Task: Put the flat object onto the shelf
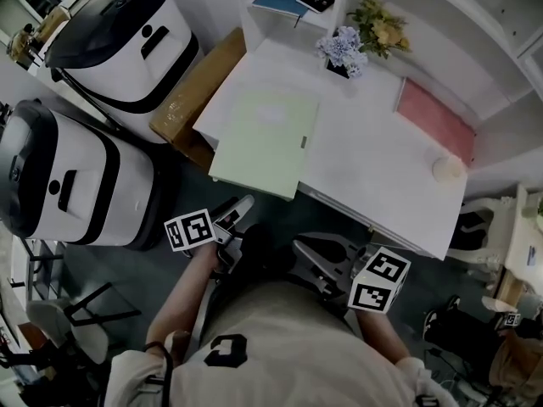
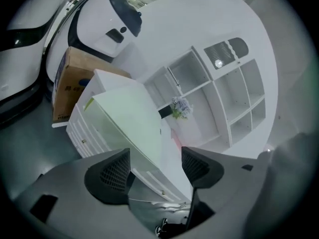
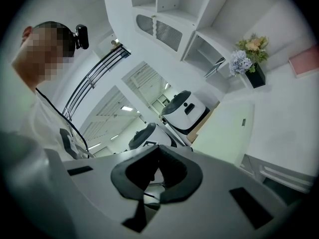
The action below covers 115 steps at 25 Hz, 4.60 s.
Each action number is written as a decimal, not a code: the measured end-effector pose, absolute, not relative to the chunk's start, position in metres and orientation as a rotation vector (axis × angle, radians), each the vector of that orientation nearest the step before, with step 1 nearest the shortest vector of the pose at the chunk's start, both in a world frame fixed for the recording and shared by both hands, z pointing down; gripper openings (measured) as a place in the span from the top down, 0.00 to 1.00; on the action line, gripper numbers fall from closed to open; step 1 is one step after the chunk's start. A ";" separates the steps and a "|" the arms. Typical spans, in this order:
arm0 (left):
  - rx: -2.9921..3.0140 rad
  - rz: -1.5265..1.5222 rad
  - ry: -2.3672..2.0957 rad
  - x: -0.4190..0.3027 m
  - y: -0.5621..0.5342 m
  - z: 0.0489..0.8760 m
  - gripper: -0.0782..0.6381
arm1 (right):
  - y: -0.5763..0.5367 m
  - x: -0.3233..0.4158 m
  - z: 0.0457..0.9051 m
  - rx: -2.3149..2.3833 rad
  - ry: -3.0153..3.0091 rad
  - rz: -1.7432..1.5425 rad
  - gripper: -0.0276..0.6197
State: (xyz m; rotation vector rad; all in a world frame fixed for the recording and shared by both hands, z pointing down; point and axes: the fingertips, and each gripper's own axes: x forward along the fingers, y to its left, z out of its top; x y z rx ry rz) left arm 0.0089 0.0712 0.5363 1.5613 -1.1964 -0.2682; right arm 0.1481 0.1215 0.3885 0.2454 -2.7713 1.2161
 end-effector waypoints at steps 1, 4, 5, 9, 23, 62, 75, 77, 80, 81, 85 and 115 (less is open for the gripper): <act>1.544 -0.277 -1.196 0.006 0.070 0.541 0.45 | 0.121 0.147 0.389 0.246 -2.769 1.214 0.92; 1.496 -0.311 -1.178 -0.004 0.066 0.553 0.43 | 0.116 0.145 0.391 0.278 -2.763 1.217 0.92; 1.479 -0.321 -1.167 -0.008 0.064 0.558 0.42 | 0.113 0.144 0.391 0.294 -2.759 1.222 0.92; 1.431 -0.324 -1.131 -0.019 0.056 0.577 0.35 | 0.105 0.135 0.394 0.341 -2.735 1.234 0.92; 1.312 -0.408 -1.044 -0.050 0.028 0.620 0.33 | 0.084 0.101 0.396 0.418 -2.664 1.217 0.92; 1.358 -0.552 -0.794 -0.051 0.013 0.633 0.44 | 0.084 0.080 0.395 0.555 -2.649 1.150 0.92; 1.354 -0.499 -0.769 -0.062 0.018 0.633 0.46 | 0.079 0.071 0.389 0.607 -2.663 1.123 0.92; 1.346 -0.528 -0.743 -0.061 0.016 0.625 0.46 | 0.078 0.070 0.388 0.617 -2.664 1.117 0.92; 1.356 -0.526 -0.742 -0.064 0.015 0.624 0.46 | 0.076 0.070 0.387 0.628 -2.668 1.110 0.92; 1.363 -0.518 -0.747 -0.065 0.016 0.625 0.46 | 0.075 0.070 0.387 0.631 -2.670 1.109 0.92; 1.355 -0.542 -0.725 -0.066 0.015 0.619 0.46 | 0.073 0.069 0.385 0.637 -2.673 1.107 0.92; 1.367 -0.630 -0.667 -0.096 -0.008 0.581 0.47 | 0.056 0.040 0.380 0.650 -2.695 1.086 0.92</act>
